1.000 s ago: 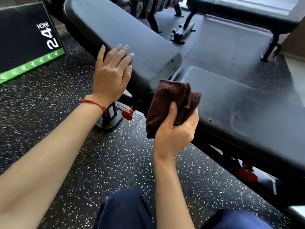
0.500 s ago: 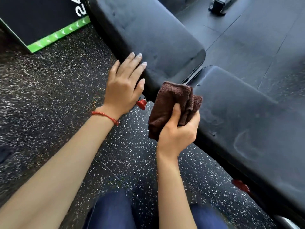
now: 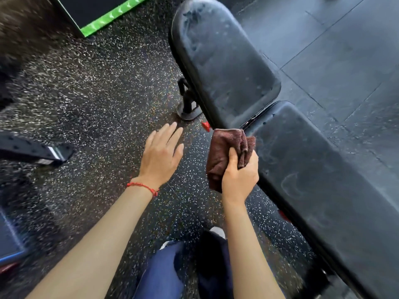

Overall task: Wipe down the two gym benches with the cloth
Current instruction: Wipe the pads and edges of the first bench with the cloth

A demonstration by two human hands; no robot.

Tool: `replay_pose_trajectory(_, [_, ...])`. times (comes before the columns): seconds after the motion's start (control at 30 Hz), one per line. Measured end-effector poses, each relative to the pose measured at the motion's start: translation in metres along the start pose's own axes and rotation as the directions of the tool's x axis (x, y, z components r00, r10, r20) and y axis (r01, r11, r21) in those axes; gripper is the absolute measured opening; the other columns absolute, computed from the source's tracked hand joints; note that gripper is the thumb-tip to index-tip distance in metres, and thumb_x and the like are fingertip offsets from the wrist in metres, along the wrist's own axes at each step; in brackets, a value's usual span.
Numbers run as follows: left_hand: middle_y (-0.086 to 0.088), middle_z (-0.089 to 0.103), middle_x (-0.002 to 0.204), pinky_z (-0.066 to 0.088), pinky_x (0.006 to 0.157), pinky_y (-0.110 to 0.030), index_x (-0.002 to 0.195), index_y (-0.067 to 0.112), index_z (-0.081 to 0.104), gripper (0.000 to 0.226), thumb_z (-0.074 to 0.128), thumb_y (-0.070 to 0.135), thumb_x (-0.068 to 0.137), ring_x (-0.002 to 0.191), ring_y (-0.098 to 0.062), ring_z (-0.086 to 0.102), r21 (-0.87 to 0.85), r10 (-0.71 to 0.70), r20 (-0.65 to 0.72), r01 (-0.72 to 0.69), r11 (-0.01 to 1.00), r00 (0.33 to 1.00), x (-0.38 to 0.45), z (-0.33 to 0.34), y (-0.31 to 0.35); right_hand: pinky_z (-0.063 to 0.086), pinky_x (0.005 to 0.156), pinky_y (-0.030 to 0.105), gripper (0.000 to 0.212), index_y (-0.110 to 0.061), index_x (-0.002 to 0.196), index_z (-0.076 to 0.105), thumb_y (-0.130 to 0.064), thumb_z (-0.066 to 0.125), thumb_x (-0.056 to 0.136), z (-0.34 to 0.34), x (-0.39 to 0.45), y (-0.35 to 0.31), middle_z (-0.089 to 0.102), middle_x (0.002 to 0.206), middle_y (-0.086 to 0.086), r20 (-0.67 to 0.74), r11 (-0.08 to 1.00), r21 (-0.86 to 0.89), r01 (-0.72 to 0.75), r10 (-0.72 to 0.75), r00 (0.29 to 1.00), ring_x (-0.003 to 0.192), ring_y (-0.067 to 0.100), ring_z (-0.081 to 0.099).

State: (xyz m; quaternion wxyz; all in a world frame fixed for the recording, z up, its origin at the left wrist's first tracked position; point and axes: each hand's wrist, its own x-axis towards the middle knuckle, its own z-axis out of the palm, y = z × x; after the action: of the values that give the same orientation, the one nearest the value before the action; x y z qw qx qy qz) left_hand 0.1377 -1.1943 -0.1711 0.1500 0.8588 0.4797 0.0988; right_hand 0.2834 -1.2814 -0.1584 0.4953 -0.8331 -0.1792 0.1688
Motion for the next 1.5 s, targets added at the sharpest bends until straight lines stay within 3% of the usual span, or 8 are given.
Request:
replay_pose_trajectory(0.23, [-0.014,0.050,0.136,0.028,0.105,-0.048,0.130,0.003,0.052,0.052,0.029,0.033,0.095,0.126,-0.030,0.045,0.029,-0.100,0.098,0.097,0.995,0.990,-0.039,-0.077,0.028,0.030,0.080,0.012,0.035,-0.014,0.121,0.054,-0.023,0.061,0.088,-0.052,-0.024,-0.067,0.062,0.114,0.004,0.139,0.995,-0.075,-0.059,0.069,0.988,0.101,0.015,0.053])
replay_pose_trajectory(0.43, [-0.015,0.050,0.136,0.028,0.105,-0.049,0.130,0.003,0.052,0.051,0.029,0.033,0.094,0.127,-0.031,0.044,-0.013,-0.160,0.038,0.160,0.987,0.986,-0.046,-0.138,0.051,0.028,0.078,0.009,0.036,-0.015,0.122,0.054,-0.024,0.061,0.088,-0.082,-0.030,-0.126,0.057,0.105,-0.007,0.222,0.998,-0.069,-0.003,0.018,0.975,0.096,0.006,0.049])
replay_pose_trajectory(0.6, [-0.016,0.050,0.135,0.030,0.104,-0.051,0.129,0.001,0.052,0.052,0.030,0.032,0.094,0.126,-0.033,0.045,-0.046,-0.185,-0.018,0.184,0.982,0.983,-0.044,-0.174,0.048,0.030,0.076,0.009,0.036,-0.012,0.121,0.054,-0.022,0.062,0.087,-0.080,-0.029,-0.162,0.058,0.102,-0.007,0.289,0.994,-0.076,0.080,-0.055,0.956,0.093,0.005,0.049])
replay_pose_trajectory(0.8, [-0.016,0.051,0.134,0.029,0.103,-0.050,0.129,0.001,0.052,0.051,0.030,0.032,0.094,0.125,-0.033,0.046,-0.059,-0.186,-0.007,0.185,0.981,0.983,-0.032,-0.191,0.008,0.031,0.075,0.011,0.035,-0.012,0.120,0.055,-0.023,0.063,0.087,-0.044,-0.028,-0.193,0.058,0.098,-0.007,0.318,0.986,-0.120,0.118,-0.075,0.945,0.091,0.007,0.051])
replay_pose_trajectory(1.1, [-0.014,0.054,0.131,0.026,0.103,-0.050,0.126,0.002,0.055,0.049,0.033,0.030,0.093,0.123,-0.031,0.049,-0.065,-0.129,0.029,0.130,0.989,0.991,-0.001,-0.235,-0.080,0.031,0.074,0.009,0.032,-0.009,0.118,0.056,-0.021,0.062,0.088,0.045,-0.052,-0.253,0.059,0.101,-0.003,0.281,0.994,-0.093,0.060,-0.031,0.959,0.093,0.010,0.052])
replay_pose_trajectory(1.3, [-0.014,0.053,0.133,0.026,0.104,-0.049,0.128,0.003,0.053,0.050,0.032,0.032,0.093,0.124,-0.030,0.048,-0.032,-0.138,0.040,0.139,0.990,0.990,0.040,-0.264,-0.134,0.038,0.083,0.023,0.034,-0.012,0.116,0.057,-0.024,0.064,0.085,0.107,-0.052,-0.286,0.064,0.103,0.000,0.291,0.994,-0.098,0.039,-0.009,0.957,0.099,0.018,0.057])
replay_pose_trajectory(1.5, [-0.014,0.052,0.134,0.029,0.104,-0.049,0.128,0.002,0.053,0.051,0.031,0.032,0.093,0.125,-0.030,0.047,-0.014,-0.144,0.042,0.145,0.989,0.989,0.103,-0.280,-0.162,0.034,0.077,0.015,0.034,-0.009,0.116,0.058,-0.020,0.065,0.084,0.156,-0.015,-0.315,0.066,0.107,0.007,0.301,0.996,-0.078,0.035,-0.010,0.953,0.094,0.013,0.055])
